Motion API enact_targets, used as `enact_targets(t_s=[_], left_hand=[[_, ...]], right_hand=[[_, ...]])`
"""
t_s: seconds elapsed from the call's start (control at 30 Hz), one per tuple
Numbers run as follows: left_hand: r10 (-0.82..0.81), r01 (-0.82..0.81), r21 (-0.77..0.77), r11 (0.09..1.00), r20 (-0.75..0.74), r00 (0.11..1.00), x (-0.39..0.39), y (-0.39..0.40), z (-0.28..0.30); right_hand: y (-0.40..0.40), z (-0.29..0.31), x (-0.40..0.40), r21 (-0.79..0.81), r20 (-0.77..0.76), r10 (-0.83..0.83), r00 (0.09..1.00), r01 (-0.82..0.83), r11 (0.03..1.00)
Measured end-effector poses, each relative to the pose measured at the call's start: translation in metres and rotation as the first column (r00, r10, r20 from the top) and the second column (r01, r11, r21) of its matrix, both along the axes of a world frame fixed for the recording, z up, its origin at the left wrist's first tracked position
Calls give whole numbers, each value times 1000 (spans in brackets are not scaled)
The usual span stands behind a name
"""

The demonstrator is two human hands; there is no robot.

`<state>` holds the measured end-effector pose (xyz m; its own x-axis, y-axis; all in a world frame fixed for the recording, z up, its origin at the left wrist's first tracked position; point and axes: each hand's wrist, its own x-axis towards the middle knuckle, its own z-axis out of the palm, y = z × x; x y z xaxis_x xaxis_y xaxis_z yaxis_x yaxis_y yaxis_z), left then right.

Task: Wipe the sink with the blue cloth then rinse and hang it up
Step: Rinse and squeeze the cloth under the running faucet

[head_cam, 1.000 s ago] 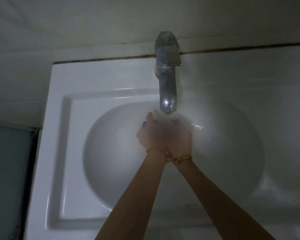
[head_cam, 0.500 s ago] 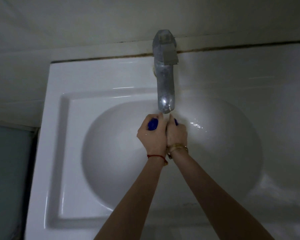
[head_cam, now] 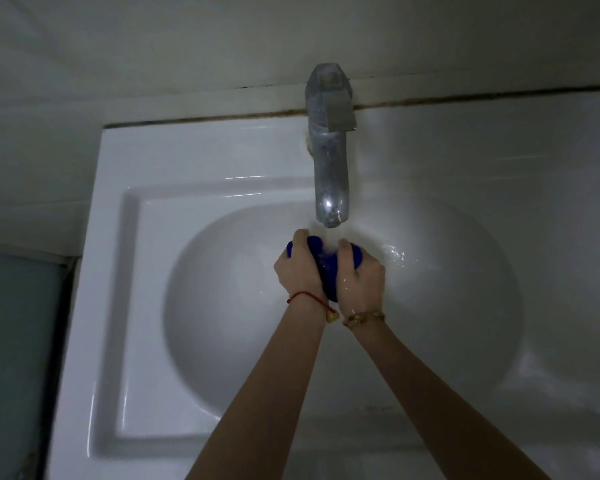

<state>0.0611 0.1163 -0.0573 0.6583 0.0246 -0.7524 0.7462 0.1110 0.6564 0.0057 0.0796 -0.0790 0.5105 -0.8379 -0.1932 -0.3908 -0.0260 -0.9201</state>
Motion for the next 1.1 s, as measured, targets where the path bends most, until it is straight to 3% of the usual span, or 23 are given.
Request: enact_targets(t_s=[0.03,0.07,0.1,0.13,0.17,0.27,0.43,0.57,0.67,0.77,0.87,0.93,0.97,1.03,1.1], left_hand=[[-41,43,-23,999,75,996,-3,0,0],[-81,88,-37,995,154,985,-6,1,-1],[-123,133,-29,991,222,967,-10,2,-1],[-170,175,9,985,282,944,-14,4,-1],[-202,196,52,979,333,921,-17,5,-2],[-201,162,122,979,480,854,-26,5,-2],[-204,118,190,975,537,819,-22,1,5],[-131,20,198,980,565,815,-12,-5,9],[-117,0,210,978,548,828,-6,-7,8],[-52,-23,168,985,427,903,-3,-9,11],[57,-64,68,996,100,993,2,-11,10],[66,-64,48,997,-58,996,3,-12,12],[42,-40,61,997,-40,998,2,-12,12],[-52,46,67,997,102,993,-4,-12,10],[-171,158,68,985,251,953,-15,-13,11]], right_hand=[[-4,2,1,174,-18,-41,999,44,984],[-10,5,4,411,-64,-63,996,84,908],[-16,7,8,628,-116,-53,992,115,770],[-21,9,11,755,-148,-29,989,132,642],[-24,9,15,795,-163,16,986,122,594],[-17,9,25,690,-221,122,968,66,721],[-10,5,27,426,-246,126,961,-10,905],[-11,8,28,309,-186,-45,982,102,946],[-7,8,24,281,-125,-58,990,91,955],[-5,8,19,194,-10,-19,1000,21,981],[-6,7,10,-27,45,7,999,-6,1000],[-7,6,1,-112,55,19,998,-13,994],[-7,6,-2,-78,57,13,998,-9,997],[-10,7,-5,146,7,-53,999,52,988],[-22,7,-3,465,-126,-67,990,118,877]])
